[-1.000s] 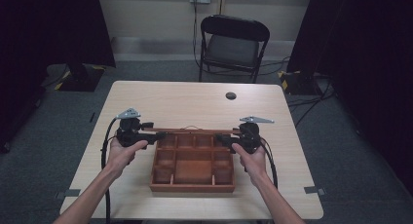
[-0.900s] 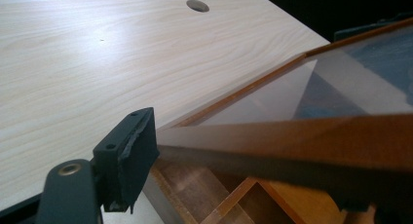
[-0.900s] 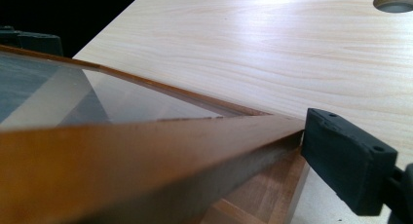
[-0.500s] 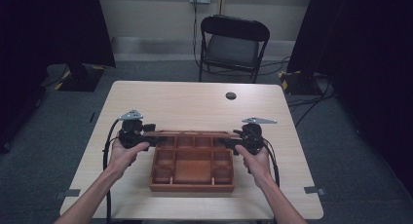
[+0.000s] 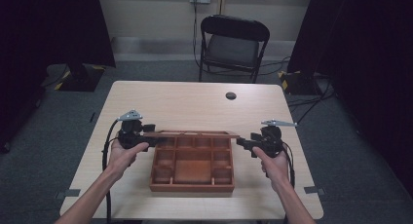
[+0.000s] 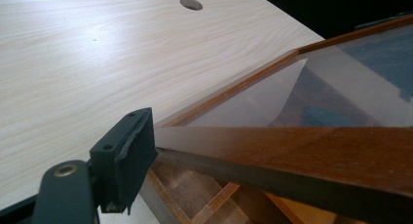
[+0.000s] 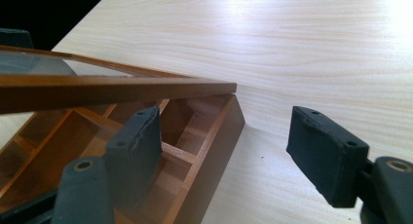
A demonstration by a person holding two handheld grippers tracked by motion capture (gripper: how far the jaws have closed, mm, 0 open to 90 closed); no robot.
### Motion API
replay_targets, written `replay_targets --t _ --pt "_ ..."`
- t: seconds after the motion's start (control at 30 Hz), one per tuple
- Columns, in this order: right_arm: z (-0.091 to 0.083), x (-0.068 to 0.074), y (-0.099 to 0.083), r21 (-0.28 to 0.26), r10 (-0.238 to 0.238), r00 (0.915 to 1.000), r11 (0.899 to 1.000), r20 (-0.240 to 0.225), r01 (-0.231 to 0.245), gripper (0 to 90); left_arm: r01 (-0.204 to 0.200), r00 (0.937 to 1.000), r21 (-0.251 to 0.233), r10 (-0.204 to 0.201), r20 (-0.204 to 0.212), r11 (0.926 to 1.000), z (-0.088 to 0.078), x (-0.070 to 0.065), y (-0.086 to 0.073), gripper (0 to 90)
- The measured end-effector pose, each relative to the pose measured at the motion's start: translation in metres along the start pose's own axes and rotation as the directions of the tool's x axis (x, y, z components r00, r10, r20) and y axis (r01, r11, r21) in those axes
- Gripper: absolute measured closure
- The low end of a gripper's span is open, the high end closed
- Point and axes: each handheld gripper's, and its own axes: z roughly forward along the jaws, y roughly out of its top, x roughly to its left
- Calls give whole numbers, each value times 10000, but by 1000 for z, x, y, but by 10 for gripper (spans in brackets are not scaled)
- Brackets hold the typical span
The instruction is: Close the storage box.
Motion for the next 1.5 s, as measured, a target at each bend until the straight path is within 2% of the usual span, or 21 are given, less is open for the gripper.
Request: replay_targets --t 0.2,0.27,0.37,0.4,0.43,0.57,0.6,0.63,0.73,0.83,0.9,0.93,0.97,1.1,1.17,1.23,1.27,1.3,1.33,1.37,1.5 --pt "-5 1 6 -125 -102 9999 9999 21 102 311 33 10000 -119 -32 64 9999 -4 -2 0 209" --pt "-8 2 9 -181 -136 9995 9997 289 142 336 -4 10000 -156 5 74 9999 -8 -3 0 210" --pt "-11 2 15 -203 -72 10000 9998 9 72 377 12 10000 -227 -10 70 9997 -11 -4 0 206" --pt "-13 2 19 -325 -104 9997 9994 -212 97 383 -33 10000 -220 34 54 9998 -12 -4 0 206" --pt "-13 2 19 -325 -104 9997 9994 -212 97 383 -57 10000 -241 58 15 9997 -14 -4 0 206" --pt "-18 12 29 -490 -481 9963 9978 -717 447 420 -87 9999 -262 89 65 9996 -17 -4 1 205" --pt "-18 15 32 -533 -605 9952 9970 -772 565 475 -108 9999 -258 111 100 9996 -17 -3 1 204" --pt "-22 20 39 -638 -734 9840 9959 -1621 638 487 -129 9998 -233 131 115 9996 -18 -3 0 199" --pt "-28 29 47 -985 -960 9810 9919 -1685 801 499 -210 9997 -162 213 140 9996 -20 -4 -2 193" --pt "-30 43 57 -1175 -1453 9643 9856 -2216 1215 517 -193 9998 -99 194 63 9998 -21 -5 -2 192" --pt "-28 54 61 -1049 -1667 9508 9840 -2612 1437 520 -221 9997 -126 223 88 9997 -21 -5 -3 195" --pt "-25 65 65 -978 -1919 9379 9805 -2891 1704 525 -236 9997 -127 237 89 9996 -21 -6 -3 195" --pt "-25 65 65 -978 -1919 9379 9805 -2891 1704 525 -239 9997 -123 240 95 9996 -22 -6 -3 195" --pt "-16 85 70 -874 -2301 9143 9731 -3333 2130 569 -260 9996 -71 261 130 9996 -23 -6 -4 196" --pt "-12 95 74 -695 -2558 8931 9663 -3699 2480 619 -302 9995 -16 303 124 9995 -23 -7 -4 199" --pt "-7 105 76 -570 -2755 8786 9596 -3902 2756 670 -309 9994 -28 310 164 9995 -24 -8 -6 201" --pt "-2 112 77 -618 -2846 8621 9563 -4194 2856 701 -327 9994 1 327 150 9995 -24 -8 -6 200" --pt "-2 112 77 -618 -2846 8621 9563 -4194 2856 701 -365 9992 27 365 139 9993 -24 -8 -7 200" --pt "2 117 78 -584 -2869 8528 9548 -4364 2914 717 -382 9992 -12 382 149 9993 -26 -8 -7 200" --pt "2 117 78 -584 -2869 8528 9548 -4364 2914 717 -382 9992 -12 382 149 9993 -26 -8 -7 201" --pt "10 124 73 -219 -2963 8312 9456 -4705 3246 734 -408 9990 -64 409 179 9991 -30 -9 -10 200"
